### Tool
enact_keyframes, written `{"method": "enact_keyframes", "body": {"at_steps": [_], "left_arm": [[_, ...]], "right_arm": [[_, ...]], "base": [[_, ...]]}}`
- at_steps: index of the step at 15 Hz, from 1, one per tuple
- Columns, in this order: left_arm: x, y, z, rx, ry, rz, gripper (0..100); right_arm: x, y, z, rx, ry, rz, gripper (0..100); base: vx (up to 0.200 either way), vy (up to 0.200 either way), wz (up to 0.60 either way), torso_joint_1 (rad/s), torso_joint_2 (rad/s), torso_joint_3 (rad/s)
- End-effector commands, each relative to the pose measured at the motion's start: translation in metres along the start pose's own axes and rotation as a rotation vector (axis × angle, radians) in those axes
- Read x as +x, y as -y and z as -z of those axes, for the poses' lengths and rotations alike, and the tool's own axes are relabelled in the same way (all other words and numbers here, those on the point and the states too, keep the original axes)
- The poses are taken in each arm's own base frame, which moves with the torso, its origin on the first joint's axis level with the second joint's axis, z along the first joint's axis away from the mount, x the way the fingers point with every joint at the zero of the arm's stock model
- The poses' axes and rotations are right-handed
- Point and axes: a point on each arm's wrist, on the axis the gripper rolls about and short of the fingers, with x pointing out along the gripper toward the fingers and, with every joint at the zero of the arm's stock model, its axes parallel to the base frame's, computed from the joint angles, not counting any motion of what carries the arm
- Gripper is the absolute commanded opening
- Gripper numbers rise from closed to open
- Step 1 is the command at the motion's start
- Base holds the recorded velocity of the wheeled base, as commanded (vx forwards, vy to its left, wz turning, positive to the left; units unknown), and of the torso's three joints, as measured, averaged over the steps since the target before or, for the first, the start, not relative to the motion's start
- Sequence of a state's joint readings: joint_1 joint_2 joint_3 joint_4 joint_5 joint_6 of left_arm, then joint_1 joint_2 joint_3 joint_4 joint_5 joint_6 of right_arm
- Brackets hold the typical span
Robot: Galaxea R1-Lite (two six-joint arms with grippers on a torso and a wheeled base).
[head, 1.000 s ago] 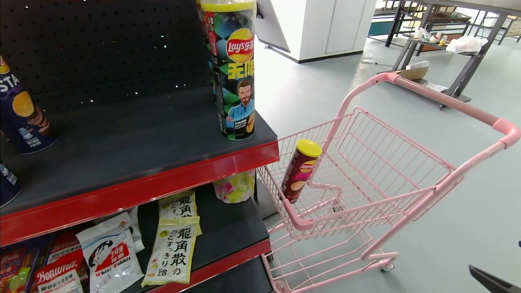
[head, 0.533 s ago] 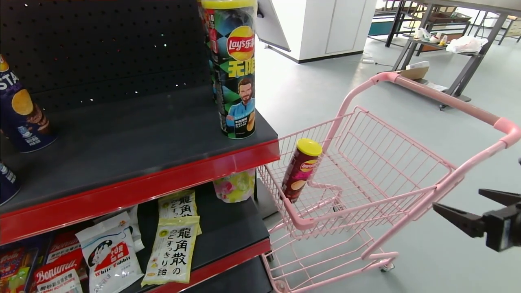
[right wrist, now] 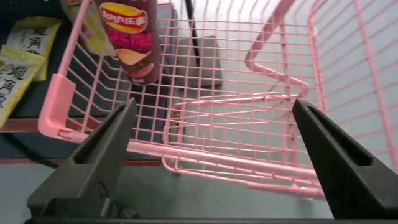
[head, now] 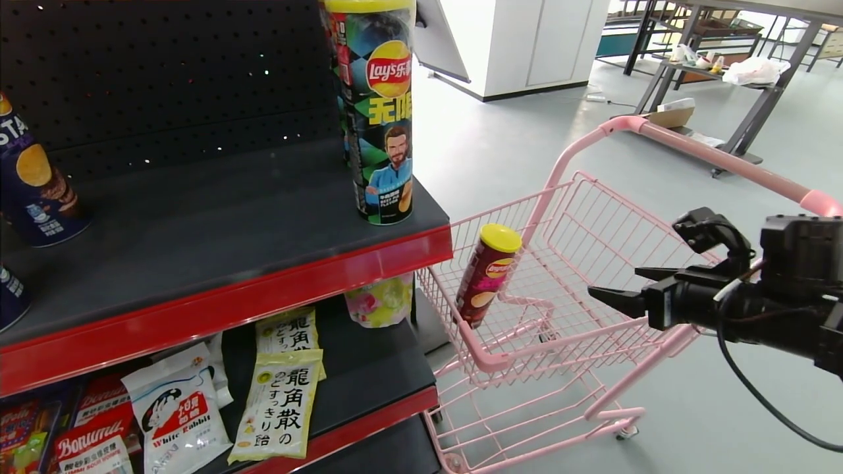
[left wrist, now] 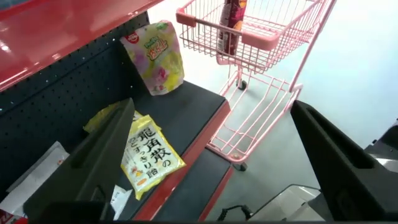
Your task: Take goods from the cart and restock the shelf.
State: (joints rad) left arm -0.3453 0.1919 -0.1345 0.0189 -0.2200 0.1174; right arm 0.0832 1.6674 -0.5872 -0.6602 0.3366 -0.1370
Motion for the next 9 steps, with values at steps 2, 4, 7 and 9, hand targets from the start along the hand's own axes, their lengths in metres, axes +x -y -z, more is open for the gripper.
{"method": "enact_keyframes", "body": {"at_steps": [2,4,7,9], "left_arm": [[0.0,0.0,0.002,-0.012,-0.003,0.0,100],[0.001,0.0,0.003,-0.019,-0.011,0.0,100],[0.001,0.0,0.004,-0.021,-0.015,0.001,100],[0.002,0.0,0.005,-0.022,-0.02,0.0,100]], "right_arm": [[0.058,0.0,0.005,0.007,-0.017,-0.101,100],[0.087,-0.01,0.0,0.015,-0.003,-0.189,100],[0.113,-0.025,-0.003,0.045,0.002,-0.24,100],[0.135,-0.024,0.002,0.038,0.023,-0.243,100]], "base": [[0.0,0.0,0.0,0.0,0.0,0.0],[0.0,0.0,0.0,0.0,0.0,0.0],[0.0,0.0,0.0,0.0,0.0,0.0],[0.0,0.0,0.0,0.0,0.0,0.0]]}}
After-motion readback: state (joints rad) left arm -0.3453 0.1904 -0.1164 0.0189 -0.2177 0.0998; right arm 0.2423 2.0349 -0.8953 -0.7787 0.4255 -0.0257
